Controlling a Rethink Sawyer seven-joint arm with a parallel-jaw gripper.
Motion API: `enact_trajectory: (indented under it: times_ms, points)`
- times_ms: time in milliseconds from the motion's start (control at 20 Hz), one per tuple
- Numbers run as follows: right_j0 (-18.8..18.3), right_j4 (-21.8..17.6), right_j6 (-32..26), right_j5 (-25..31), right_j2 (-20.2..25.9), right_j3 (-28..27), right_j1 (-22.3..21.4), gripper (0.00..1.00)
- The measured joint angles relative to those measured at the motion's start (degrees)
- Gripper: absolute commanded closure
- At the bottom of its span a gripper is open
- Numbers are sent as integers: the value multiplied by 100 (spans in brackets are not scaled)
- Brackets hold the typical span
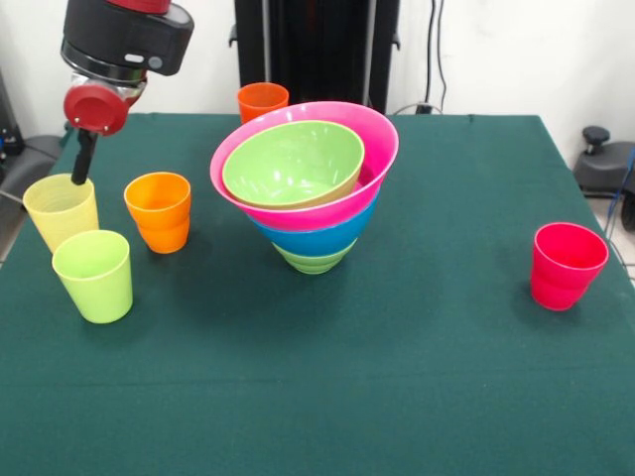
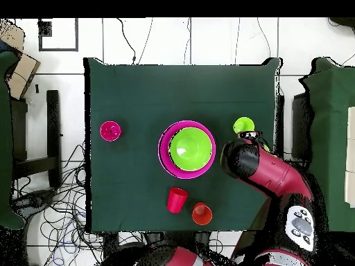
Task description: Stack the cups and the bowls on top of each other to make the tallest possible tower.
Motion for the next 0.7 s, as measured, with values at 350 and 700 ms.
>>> enact_trajectory:
  times_ms: [350,700]
  points:
    - [-82,0,0,-103,8,12,0,0]
    - [-140,0,0,-174,9,45,23,0]
